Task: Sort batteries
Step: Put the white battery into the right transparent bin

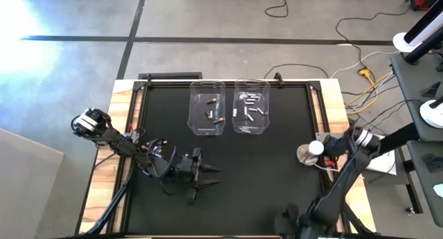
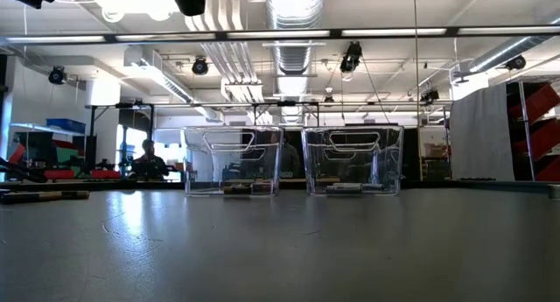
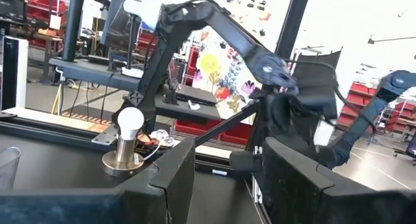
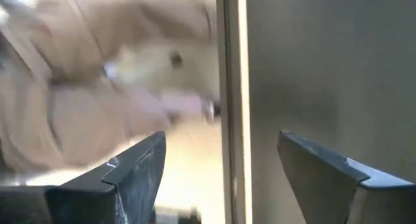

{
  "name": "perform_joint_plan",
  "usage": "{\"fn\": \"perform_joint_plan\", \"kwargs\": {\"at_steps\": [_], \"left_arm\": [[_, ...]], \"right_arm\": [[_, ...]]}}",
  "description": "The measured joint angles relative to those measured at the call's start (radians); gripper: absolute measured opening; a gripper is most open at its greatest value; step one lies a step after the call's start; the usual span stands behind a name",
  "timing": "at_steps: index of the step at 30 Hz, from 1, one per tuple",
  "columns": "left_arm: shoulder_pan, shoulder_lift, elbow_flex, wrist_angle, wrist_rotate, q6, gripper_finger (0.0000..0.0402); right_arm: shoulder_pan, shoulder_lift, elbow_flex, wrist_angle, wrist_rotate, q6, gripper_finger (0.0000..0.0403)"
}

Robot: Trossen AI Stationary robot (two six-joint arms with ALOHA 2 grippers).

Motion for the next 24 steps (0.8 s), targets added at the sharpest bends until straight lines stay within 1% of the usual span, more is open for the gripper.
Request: {"fn": "perform_joint_plan", "kwargs": {"at_steps": [3, 6, 8, 12, 16, 18, 20, 22, 24], "left_arm": [[-0.002, 0.0, 0.0, -0.001, 0.0, 0.002, 0.0159], [-0.002, 0.0, 0.0, 0.0, 0.0, 0.011, 0.0159], [-0.002, 0.0, 0.0, 0.001, 0.0, 0.017, 0.0159], [-0.002, 0.0, 0.0, 0.009, 0.0, 0.036, 0.0159], [-0.002, 0.0, 0.0, 0.031, 0.0, 0.053, 0.0159], [-0.002, 0.0, 0.0, 0.04, 0.0, 0.059, 0.0159], [-0.002, 0.0, 0.0, 0.043, 0.0, 0.061, 0.0159], [-0.002, 0.0, 0.0, 0.044, 0.0, 0.061, 0.0159], [-0.002, 0.0, 0.0, 0.044, 0.001, 0.061, 0.0159]], "right_arm": [[0.001, 0.091, 0.113, -0.189, -0.121, 0.017, 0.0288], [0.004, 0.15, 0.189, -0.325, -0.181, 0.017, 0.0291], [0.006, 0.172, 0.206, -0.386, -0.221, 0.017, 0.0298], [0.006, 0.192, 0.194, -0.432, -0.359, 0.033, 0.0315], [-0.001, 0.195, 0.148, -0.497, -0.466, 0.056, 0.0315], [-0.008, 0.192, 0.117, -0.535, -0.497, 0.051, 0.0308], [-0.018, 0.182, 0.083, -0.561, -0.5, 0.03, 0.03], [-0.027, 0.17, 0.048, -0.561, -0.507, 0.009, 0.0293], [-0.037, 0.164, 0.012, -0.55, -0.545, -0.013, 0.0288]]}}
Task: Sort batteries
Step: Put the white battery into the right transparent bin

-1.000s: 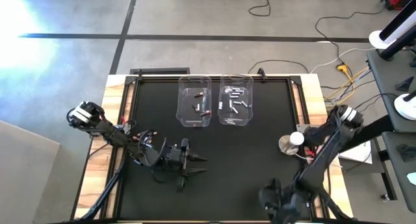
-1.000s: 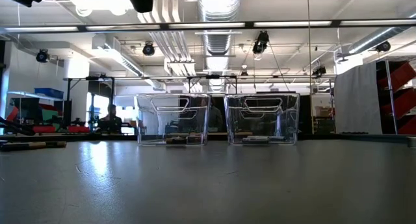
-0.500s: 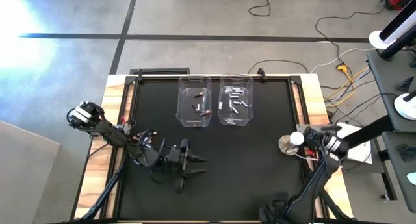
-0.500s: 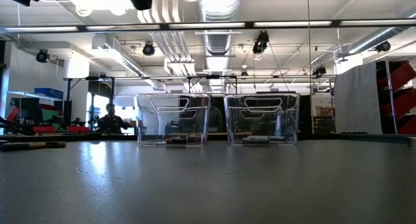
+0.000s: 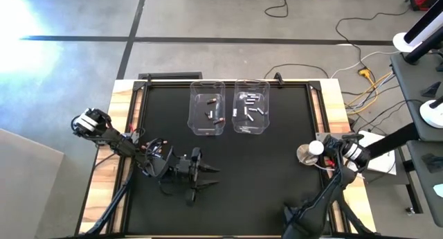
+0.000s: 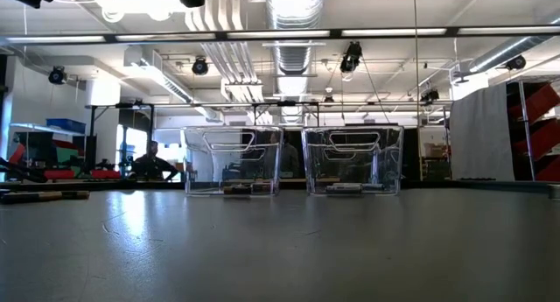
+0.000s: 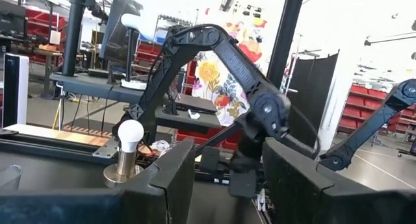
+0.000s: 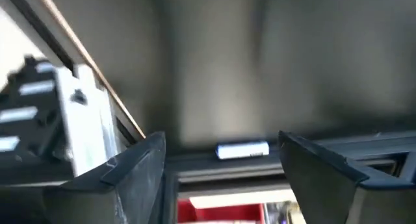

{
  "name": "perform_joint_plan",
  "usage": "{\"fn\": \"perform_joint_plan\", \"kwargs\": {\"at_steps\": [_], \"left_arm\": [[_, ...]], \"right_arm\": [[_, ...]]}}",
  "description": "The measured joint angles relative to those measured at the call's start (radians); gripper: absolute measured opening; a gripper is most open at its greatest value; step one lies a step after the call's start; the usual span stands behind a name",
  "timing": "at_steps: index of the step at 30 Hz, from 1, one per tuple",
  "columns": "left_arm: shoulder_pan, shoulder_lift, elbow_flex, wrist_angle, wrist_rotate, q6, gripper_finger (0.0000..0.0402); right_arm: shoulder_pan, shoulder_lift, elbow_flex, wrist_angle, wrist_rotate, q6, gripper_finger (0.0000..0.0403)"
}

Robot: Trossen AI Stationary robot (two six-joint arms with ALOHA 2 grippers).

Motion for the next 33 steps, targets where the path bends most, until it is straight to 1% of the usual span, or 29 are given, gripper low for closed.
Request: {"fn": "perform_joint_plan", "kwargs": {"at_steps": [6, 8, 11, 17, 20, 28, 33], "left_arm": [[0.0, 0.0, 0.0, 0.0, 0.0, 0.0, 0.0159], [0.0, 0.0, 0.0, -0.001, 0.0, 0.0, 0.0159], [0.0, 0.0, 0.0, -0.001, 0.0, 0.0, 0.0159], [0.0, 0.0, 0.0, -0.001, 0.0, 0.008, 0.0159], [0.0, 0.0, 0.0, -0.002, 0.0, 0.008, 0.0159], [0.0, 0.0, 0.0, -0.002, 0.0, 0.008, 0.0159], [0.0, 0.0, 0.0, -0.002, 0.0, 0.008, 0.0159]], "right_arm": [[-0.028, -0.003, -0.14, 0.001, -0.206, -0.074, 0.0288], [-0.032, -0.003, -0.183, 0.006, -0.241, -0.097, 0.0295], [-0.034, -0.003, -0.23, 0.017, -0.25, -0.118, 0.0308], [-0.026, -0.003, -0.281, 0.175, -0.274, -0.096, 0.0334], [-0.024, -0.003, -0.306, 0.19, -0.285, -0.08, 0.034], [-0.013, -0.007, -0.361, 0.202, -0.301, -0.077, 0.0331], [-0.013, -0.007, -0.365, 0.199, -0.298, -0.083, 0.0322]]}}
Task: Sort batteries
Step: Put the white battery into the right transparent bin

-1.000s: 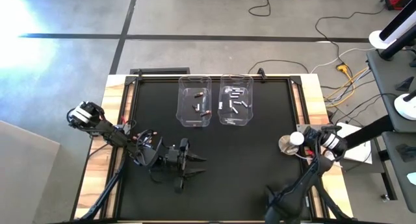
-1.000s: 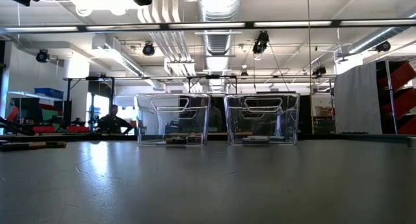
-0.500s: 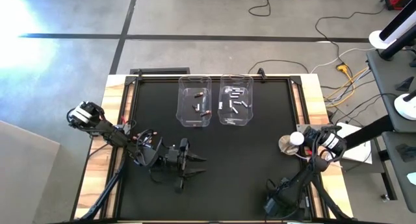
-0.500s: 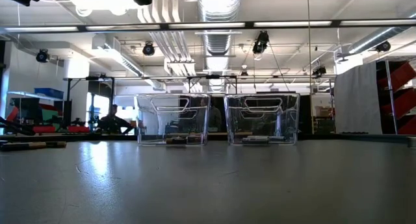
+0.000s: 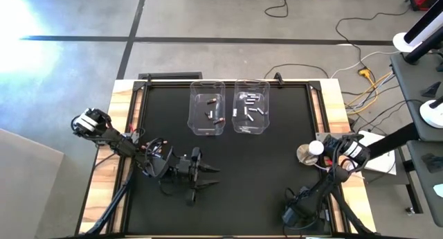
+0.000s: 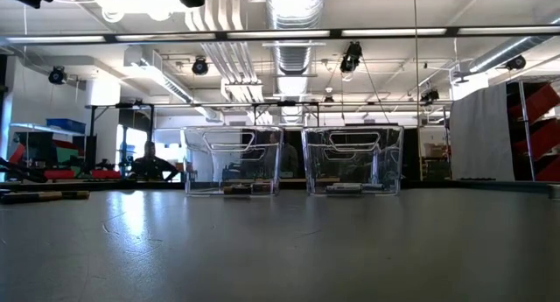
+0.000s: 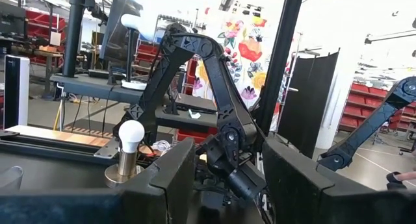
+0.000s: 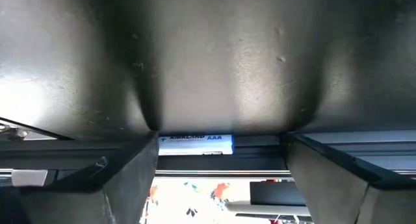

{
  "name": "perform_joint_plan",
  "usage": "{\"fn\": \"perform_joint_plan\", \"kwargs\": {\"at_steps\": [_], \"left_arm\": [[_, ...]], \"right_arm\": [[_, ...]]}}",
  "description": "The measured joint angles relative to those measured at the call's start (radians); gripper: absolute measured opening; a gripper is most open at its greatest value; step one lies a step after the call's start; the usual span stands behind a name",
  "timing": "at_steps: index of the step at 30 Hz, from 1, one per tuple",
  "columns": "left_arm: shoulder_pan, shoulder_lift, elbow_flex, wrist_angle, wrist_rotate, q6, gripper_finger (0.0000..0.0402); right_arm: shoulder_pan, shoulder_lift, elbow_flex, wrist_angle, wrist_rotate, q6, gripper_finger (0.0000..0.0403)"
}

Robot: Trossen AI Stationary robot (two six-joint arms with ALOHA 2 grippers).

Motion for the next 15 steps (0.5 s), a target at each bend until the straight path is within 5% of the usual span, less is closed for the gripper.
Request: {"fn": "perform_joint_plan", "kwargs": {"at_steps": [15], "left_arm": [[0.0, 0.0, 0.0, 0.0, 0.0, 0.0, 0.0159]], "right_arm": [[0.004, 0.003, 0.116, -0.227, 0.203, -0.003, 0.0304]]}}
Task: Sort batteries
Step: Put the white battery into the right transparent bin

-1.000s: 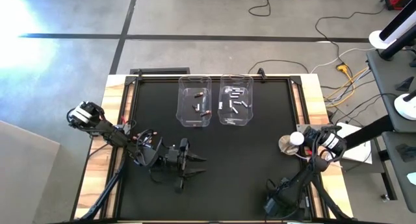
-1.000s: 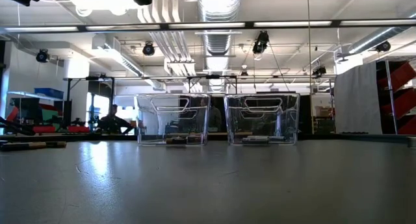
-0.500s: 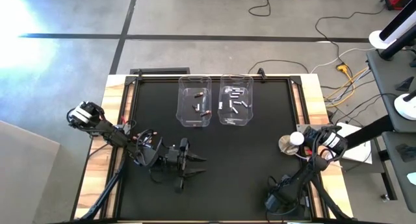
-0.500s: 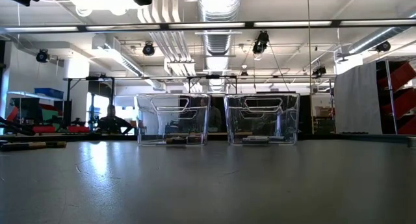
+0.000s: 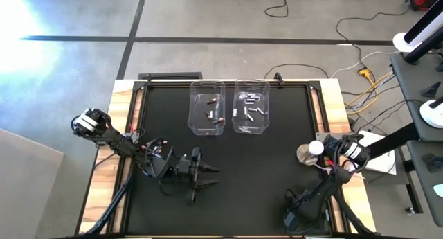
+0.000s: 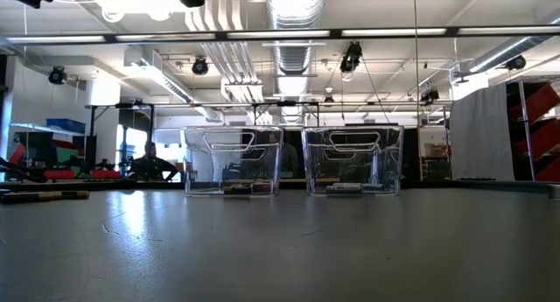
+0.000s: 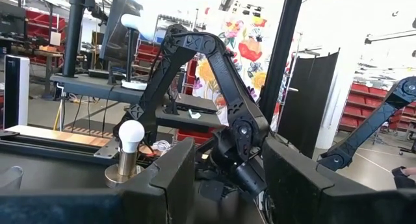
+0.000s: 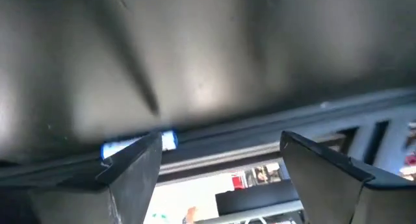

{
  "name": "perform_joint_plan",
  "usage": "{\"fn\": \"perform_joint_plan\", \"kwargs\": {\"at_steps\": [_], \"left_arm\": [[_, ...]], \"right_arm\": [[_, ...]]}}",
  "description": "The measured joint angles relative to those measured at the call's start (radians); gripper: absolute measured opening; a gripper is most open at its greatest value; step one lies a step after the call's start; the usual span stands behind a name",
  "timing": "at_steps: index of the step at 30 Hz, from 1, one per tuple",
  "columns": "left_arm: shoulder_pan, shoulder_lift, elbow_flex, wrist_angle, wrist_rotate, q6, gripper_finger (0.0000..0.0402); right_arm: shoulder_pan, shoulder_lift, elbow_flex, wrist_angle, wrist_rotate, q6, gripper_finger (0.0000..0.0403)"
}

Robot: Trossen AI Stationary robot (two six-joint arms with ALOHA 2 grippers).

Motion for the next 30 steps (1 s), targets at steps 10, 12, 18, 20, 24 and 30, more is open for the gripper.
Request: {"fn": "perform_joint_plan", "kwargs": {"at_steps": [10, 12, 18, 20, 24, 30], "left_arm": [[0.0, 0.0, 0.0, 0.0, 0.0, 0.0, 0.0159], [0.0, 0.0, 0.0, 0.0, 0.0, 0.0, 0.0159], [0.0, 0.0, 0.0, 0.0, 0.0, 0.0, 0.0159], [0.0, 0.0, 0.0, 0.0, 0.0, 0.0, 0.0159], [0.0, 0.0, 0.0, 0.0, 0.0, 0.0, 0.0159], [0.0, 0.0, 0.0, 0.0, 0.0, 0.002, 0.0159]], "right_arm": [[0.044, -0.003, 0.03, 0.056, -0.01, 0.027, 0.0316], [0.064, 0.0, 0.023, 0.087, -0.014, 0.045, 0.0321], [0.083, 0.002, -0.002, 0.092, -0.022, 0.089, 0.0325], [0.083, 0.002, -0.008, 0.09, -0.021, 0.081, 0.0321], [0.071, 0.002, -0.014, 0.063, 0.002, 0.062, 0.0312], [0.051, 0.001, -0.002, -0.021, 0.076, 0.029, 0.0306]]}}
